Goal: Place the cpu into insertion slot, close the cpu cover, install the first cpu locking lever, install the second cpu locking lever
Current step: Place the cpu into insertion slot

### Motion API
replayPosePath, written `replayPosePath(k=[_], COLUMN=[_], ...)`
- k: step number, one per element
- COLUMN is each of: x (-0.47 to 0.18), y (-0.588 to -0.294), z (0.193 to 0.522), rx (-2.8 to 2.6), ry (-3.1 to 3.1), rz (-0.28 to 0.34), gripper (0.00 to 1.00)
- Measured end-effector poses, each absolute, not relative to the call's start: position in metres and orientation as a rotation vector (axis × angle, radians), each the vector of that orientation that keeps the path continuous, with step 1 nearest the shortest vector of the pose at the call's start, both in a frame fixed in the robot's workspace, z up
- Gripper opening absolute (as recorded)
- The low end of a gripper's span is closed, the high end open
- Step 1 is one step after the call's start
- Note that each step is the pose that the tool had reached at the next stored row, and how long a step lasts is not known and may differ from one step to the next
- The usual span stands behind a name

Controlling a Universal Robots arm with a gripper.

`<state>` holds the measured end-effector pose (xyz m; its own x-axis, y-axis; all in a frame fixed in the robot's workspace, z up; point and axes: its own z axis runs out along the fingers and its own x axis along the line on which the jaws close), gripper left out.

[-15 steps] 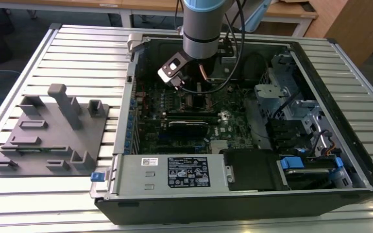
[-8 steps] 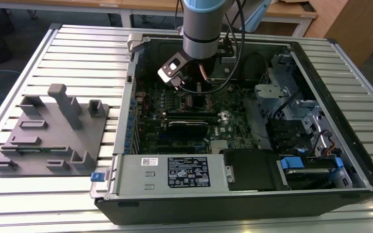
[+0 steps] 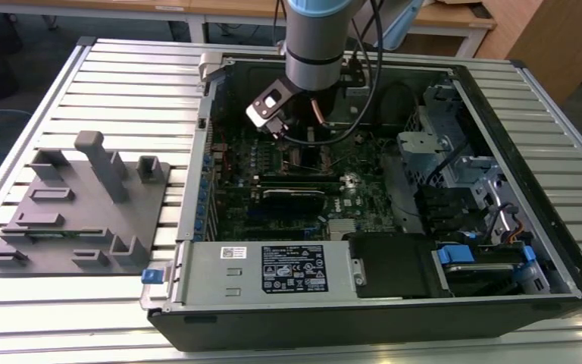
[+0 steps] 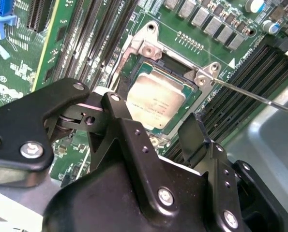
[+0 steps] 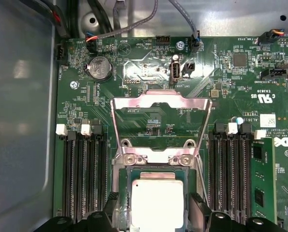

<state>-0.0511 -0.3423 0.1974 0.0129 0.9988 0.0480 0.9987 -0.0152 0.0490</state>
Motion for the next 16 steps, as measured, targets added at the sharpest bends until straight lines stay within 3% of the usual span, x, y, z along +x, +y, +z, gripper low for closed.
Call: replayPosePath(k=[11, 13, 14, 16], x=[-0.0511, -0.0511, -0.0511, -0.0511], y=[-0.3423, -0.3423, -0.3423, -0.3423], z=[0.1980, 0.1981, 0.1981, 0.1982], rx=[2.235, 2.235, 2.235, 2.235], ry=[2.204, 2.204, 2.204, 2.204], rz=[0.108, 0.108, 0.108, 0.108], gripper=[0.67, 0.65, 0.59, 0.59])
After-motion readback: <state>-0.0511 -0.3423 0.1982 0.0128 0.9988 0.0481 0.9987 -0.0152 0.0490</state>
